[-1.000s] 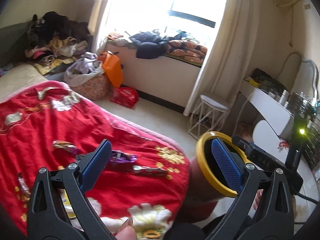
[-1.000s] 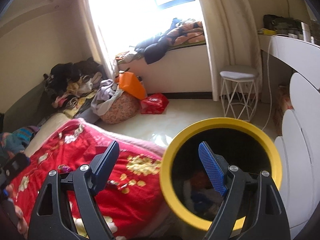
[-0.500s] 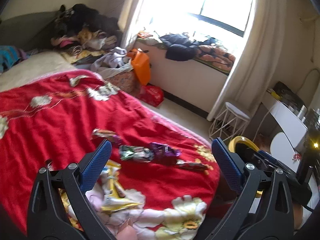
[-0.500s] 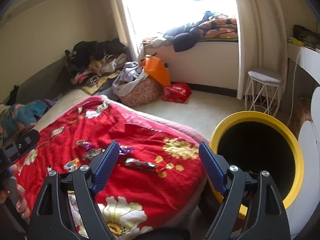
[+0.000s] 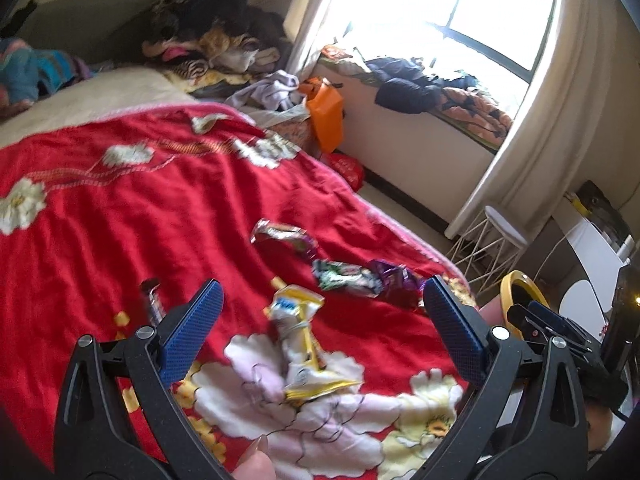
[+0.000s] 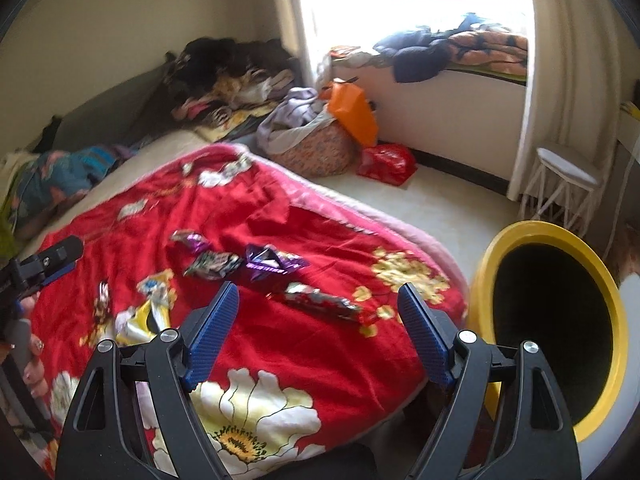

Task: Collect trash
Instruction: 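Move both open tools back over the wrappers on the bedspread, then grasp the yellow-white snack bag with the left tool while the right tool grasps the red wrapper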

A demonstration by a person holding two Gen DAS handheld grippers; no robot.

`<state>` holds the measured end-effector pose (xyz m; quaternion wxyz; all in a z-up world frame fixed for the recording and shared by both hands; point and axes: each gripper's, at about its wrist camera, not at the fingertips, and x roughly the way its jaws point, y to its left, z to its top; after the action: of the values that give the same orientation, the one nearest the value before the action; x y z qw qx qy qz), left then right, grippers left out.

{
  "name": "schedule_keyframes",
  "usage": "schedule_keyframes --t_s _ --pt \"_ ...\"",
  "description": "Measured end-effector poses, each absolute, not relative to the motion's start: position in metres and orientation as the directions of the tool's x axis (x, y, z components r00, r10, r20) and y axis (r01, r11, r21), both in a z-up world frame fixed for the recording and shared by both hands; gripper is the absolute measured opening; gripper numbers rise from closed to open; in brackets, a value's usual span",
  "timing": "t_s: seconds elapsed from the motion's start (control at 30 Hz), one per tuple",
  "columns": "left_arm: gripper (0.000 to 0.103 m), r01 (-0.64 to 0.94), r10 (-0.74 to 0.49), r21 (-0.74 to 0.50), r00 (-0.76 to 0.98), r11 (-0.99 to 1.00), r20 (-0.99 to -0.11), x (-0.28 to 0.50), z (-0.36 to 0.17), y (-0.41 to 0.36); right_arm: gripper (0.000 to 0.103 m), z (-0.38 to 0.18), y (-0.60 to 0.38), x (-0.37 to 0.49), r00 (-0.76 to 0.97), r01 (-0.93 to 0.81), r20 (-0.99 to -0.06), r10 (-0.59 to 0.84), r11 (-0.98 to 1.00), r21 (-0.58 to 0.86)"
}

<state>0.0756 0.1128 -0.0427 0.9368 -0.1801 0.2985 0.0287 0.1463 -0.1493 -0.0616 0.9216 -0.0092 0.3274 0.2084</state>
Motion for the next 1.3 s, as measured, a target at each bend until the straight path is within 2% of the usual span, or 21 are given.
schedule_keyframes --t_s 0.27,0.43,0.5,0.67,0.87,0.97,1.03,1.17,1.3 --pt "0.092 -0.201 -0.068 -0.342 0.770 0.918 -0.634 0.074 -0.067 0.121 0.064 -0.080 -0.132 0.165 0.653 -0.432 -0.655 0.379 0.897 0.089" --pt "0.072 -0.209 -0.103 -0.361 0.727 0.909 -0.679 0.079 -0.086 0.117 0.059 -0.093 -0.134 0.184 0.629 -0.433 -0.691 0.357 0.899 0.070" --pt "0.061 -0.204 -0.125 -0.372 0.709 0.905 -0.694 0.081 -0.093 0.115 0.058 -0.099 -0.133 0.191 0.619 -0.447 -0.703 0.350 0.893 0.051" --pt "0.049 -0.190 -0.146 -0.367 0.682 0.910 -0.716 0.085 -0.103 0.107 0.058 -0.111 -0.122 0.204 0.602 -0.491 -0.730 0.323 0.871 -0.020" --pt "0.044 -0.182 -0.172 -0.369 0.647 0.911 -0.743 0.092 -0.115 0.100 0.057 -0.138 -0.109 0.222 0.549 -0.535 -0.785 0.287 0.842 -0.066" --pt "0.043 -0.177 -0.182 -0.367 0.629 0.913 -0.755 0.097 -0.122 0.095 0.046 -0.149 -0.109 0.227 0.526 -0.528 -0.803 0.279 0.847 -0.052" --pt "0.043 -0.177 -0.187 -0.366 0.617 0.914 -0.765 0.099 -0.128 0.091 0.033 -0.151 -0.111 0.229 0.514 -0.521 -0.803 0.301 0.854 -0.014" --pt "0.043 -0.177 -0.180 -0.354 0.608 0.918 -0.773 0.102 -0.134 0.089 0.022 -0.150 -0.115 0.224 0.506 -0.508 -0.795 0.334 0.861 0.038" --pt "0.039 -0.179 -0.180 -0.356 0.611 0.917 -0.771 0.102 -0.138 0.091 0.013 -0.146 -0.120 0.211 0.508 -0.502 -0.778 0.370 0.861 0.081"
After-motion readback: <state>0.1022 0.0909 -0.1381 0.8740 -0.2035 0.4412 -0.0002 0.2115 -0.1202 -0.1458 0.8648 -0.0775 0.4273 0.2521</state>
